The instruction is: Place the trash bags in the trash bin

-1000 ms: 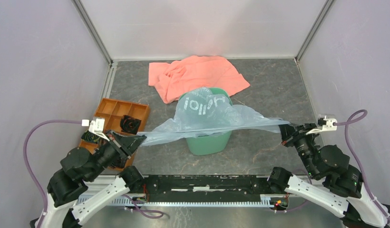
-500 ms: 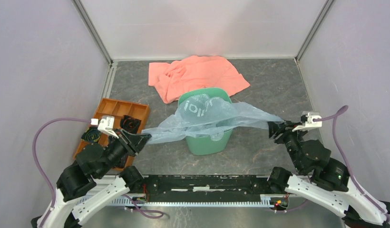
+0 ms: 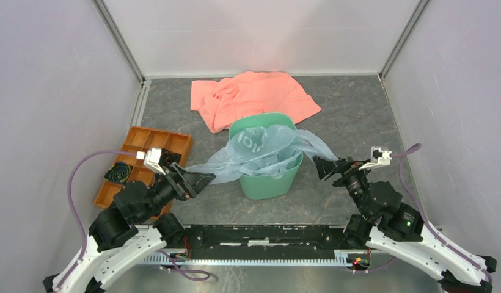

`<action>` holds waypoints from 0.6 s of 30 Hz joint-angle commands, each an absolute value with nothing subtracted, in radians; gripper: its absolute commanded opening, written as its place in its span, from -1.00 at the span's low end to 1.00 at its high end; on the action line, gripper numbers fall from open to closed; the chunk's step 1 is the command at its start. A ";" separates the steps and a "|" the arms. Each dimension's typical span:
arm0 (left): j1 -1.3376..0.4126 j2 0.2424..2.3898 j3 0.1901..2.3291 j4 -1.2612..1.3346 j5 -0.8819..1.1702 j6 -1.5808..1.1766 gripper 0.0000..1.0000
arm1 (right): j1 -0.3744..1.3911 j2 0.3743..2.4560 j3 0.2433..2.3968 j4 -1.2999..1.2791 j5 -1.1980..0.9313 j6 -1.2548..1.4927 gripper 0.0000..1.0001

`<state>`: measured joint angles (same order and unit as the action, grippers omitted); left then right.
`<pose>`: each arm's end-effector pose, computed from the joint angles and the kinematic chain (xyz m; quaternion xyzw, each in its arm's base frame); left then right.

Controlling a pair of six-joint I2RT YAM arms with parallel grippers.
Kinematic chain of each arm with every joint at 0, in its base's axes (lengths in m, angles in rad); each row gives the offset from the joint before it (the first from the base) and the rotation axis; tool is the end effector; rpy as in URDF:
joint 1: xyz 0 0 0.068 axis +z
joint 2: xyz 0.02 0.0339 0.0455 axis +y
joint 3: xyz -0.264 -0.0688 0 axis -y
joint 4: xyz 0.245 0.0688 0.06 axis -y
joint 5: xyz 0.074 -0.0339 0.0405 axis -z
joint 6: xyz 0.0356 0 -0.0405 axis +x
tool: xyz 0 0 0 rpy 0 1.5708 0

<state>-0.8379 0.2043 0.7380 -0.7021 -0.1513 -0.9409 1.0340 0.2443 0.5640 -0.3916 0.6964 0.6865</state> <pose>0.0371 -0.0332 0.3251 -0.0879 0.7584 -0.4633 0.4500 0.0598 0.0559 0.3040 0.1100 0.7180 0.3225 0.6070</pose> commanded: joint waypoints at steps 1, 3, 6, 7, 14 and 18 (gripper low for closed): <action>-0.834 0.267 0.746 -0.630 -0.083 -1.028 0.93 | 1.032 0.223 0.532 -0.289 0.716 0.848 0.89; -0.834 0.286 0.738 -0.616 -0.066 -1.016 0.68 | 1.032 0.213 0.526 -0.281 0.728 0.822 0.56; -0.834 0.285 0.732 -0.615 -0.065 -1.002 0.19 | 1.032 0.209 0.538 -0.306 0.739 0.751 0.10; -0.834 0.280 0.728 -0.612 -0.064 -1.001 0.05 | 1.033 0.209 0.540 -0.310 0.736 0.707 0.01; -0.834 0.298 0.725 -0.603 0.055 -0.888 -0.71 | 1.032 0.303 0.689 -0.405 0.573 0.274 -0.54; -0.834 0.331 0.718 -0.650 0.108 -0.794 -0.95 | 1.032 0.396 0.759 -0.559 0.627 0.223 -0.94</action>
